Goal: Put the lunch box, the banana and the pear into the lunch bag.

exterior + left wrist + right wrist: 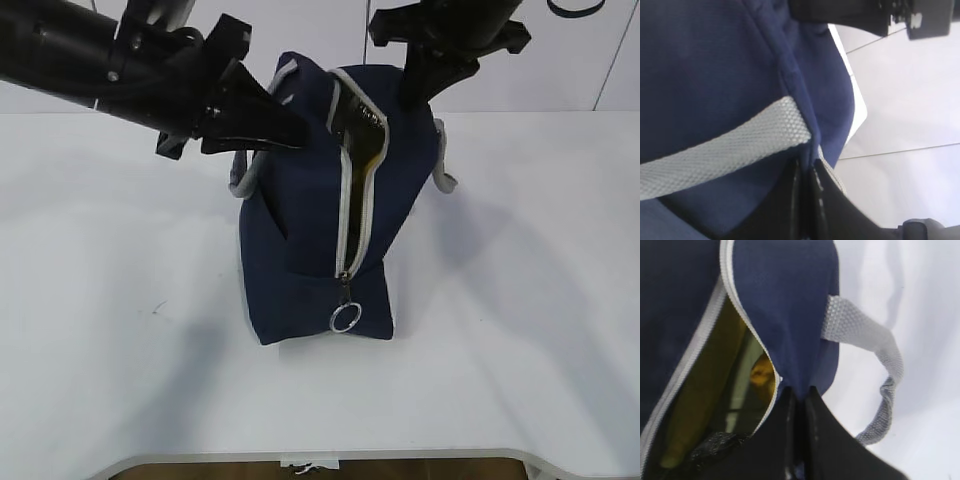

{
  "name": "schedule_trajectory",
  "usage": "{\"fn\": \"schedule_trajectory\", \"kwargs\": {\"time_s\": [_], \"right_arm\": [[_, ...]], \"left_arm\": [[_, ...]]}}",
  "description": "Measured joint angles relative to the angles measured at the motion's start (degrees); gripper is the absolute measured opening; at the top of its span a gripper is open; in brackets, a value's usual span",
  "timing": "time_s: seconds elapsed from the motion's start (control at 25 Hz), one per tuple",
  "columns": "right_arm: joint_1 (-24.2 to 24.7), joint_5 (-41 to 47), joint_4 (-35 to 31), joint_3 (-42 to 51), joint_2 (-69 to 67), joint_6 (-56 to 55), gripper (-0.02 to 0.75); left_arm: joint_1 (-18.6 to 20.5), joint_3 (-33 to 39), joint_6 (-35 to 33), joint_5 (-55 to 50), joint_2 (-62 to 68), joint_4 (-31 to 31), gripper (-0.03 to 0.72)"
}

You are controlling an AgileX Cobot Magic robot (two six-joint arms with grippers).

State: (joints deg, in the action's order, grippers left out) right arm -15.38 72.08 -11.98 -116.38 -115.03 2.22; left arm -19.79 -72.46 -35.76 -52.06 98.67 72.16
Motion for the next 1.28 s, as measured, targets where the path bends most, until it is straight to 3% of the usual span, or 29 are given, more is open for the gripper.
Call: {"fn": "schedule_trajectory", "kwargs": {"time_s": [0.8, 0.88, 0.92, 0.96, 1.04, 1.12, 1.28], "right_arm": [[0.0, 0.2, 2.1, 0.0, 0.5, 0.0, 0.013], [0.0, 0.2, 2.1, 0.0, 0.5, -0.5, 0.048], [0.0, 0.2, 2.1, 0.0, 0.5, -0.7, 0.102], [0.0, 0.2, 2.1, 0.0, 0.5, -0.7, 0.102], [0.0, 0.0, 2.1, 0.0, 0.7, -0.8, 0.283], [0.0, -0.1, 2.1, 0.0, 0.7, -0.9, 0.383], [0.0, -0.1, 2.1, 0.0, 0.7, -1.1, 0.441]], "left_arm": [[-0.1, 0.0, 0.0, 1.4, 0.6, 1.2, 0.003], [-0.1, 0.0, 0.0, 1.4, 0.9, 1.2, 0.035], [-0.1, 0.0, 0.0, 1.4, 0.9, 1.2, 0.073], [-0.1, 0.0, 0.0, 1.4, 0.9, 1.2, 0.134], [-0.1, 0.0, -0.3, 1.3, 0.9, 1.2, 0.225], [-0.1, 0.0, -1.0, 0.5, 0.9, 1.2, 0.298], [0.2, -0.4, -1.5, -2.4, 0.9, 0.4, 0.333]]}}
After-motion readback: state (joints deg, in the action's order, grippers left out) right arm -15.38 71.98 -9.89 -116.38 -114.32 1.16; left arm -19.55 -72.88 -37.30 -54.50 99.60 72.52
